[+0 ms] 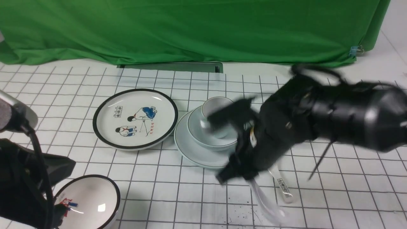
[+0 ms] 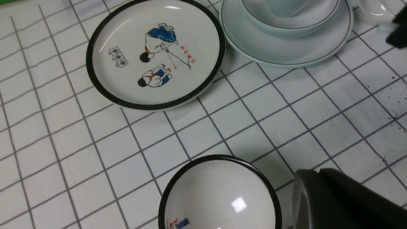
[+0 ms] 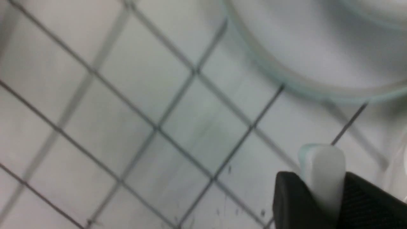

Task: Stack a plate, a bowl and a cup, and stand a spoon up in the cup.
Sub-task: Use the right arm to grab a blue soup spoon, then use the right arm to put the blue soup spoon into the blue teacup in the middle

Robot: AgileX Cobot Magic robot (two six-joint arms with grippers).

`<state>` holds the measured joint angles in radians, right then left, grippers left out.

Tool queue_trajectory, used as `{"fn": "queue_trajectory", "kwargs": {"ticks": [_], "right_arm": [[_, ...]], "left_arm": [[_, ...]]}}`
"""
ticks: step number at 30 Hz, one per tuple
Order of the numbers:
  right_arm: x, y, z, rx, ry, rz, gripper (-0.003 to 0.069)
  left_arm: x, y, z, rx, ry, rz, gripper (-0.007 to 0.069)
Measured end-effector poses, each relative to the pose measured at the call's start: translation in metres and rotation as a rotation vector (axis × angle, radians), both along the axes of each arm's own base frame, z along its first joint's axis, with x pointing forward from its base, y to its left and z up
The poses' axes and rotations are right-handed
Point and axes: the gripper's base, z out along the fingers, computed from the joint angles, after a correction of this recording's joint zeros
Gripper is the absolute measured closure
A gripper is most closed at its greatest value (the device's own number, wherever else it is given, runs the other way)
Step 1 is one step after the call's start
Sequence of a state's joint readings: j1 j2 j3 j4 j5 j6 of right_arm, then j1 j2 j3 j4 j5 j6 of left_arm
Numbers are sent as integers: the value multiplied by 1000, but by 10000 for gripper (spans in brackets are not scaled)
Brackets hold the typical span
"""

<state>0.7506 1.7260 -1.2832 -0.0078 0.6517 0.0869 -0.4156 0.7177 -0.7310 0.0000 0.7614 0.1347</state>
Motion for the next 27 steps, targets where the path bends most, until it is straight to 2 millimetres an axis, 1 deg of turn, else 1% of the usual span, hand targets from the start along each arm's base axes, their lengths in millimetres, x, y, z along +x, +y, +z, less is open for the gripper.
{"fn": "queue_trajectory", "kwargs": {"ticks": [1, 2, 4, 5, 6, 7, 8, 10, 13, 14, 16, 17, 21, 27], "right_arm": [[2, 1, 5, 23, -29, 4, 476], [8, 3, 28, 115, -152, 24, 476], [19, 3, 55, 245, -325, 37, 476], [23, 3, 62, 291, -388, 41, 476], [26, 3, 65, 312, -417, 41, 476], [38, 1, 76, 412, -549, 35, 476], [39, 2, 77, 419, -559, 37, 476], [49, 1, 79, 473, -632, 28, 476], [61, 2, 72, 514, -687, 22, 476], [69, 4, 64, 526, -707, 22, 476], [76, 7, 53, 528, -717, 25, 476], [76, 7, 51, 525, -714, 25, 476], [90, 10, 22, 478, -703, 39, 476], [98, 8, 5, 446, -678, 33, 476]], "left_arm": [[0, 0, 0, -1, -2, 0, 661], [0, 0, 1, -3, -7, 0, 661], [1, 0, 1, -8, -18, 0, 661], [1, -1, 2, -10, -22, 0, 661], [1, -1, 2, -10, -23, 0, 661], [2, -1, 2, -12, -28, 0, 661], [2, -1, 2, -12, -28, 0, 661], [2, -1, 2, -13, -30, 0, 661], [2, -1, 3, -14, -32, 0, 661], [2, -1, 3, -14, -32, 0, 661], [2, -1, 3, -14, -32, 0, 661], [2, -1, 3, -14, -32, 0, 661], [2, -1, 3, -14, -32, 0, 661], [2, -1, 3, -17, -38, 0, 661]]}}
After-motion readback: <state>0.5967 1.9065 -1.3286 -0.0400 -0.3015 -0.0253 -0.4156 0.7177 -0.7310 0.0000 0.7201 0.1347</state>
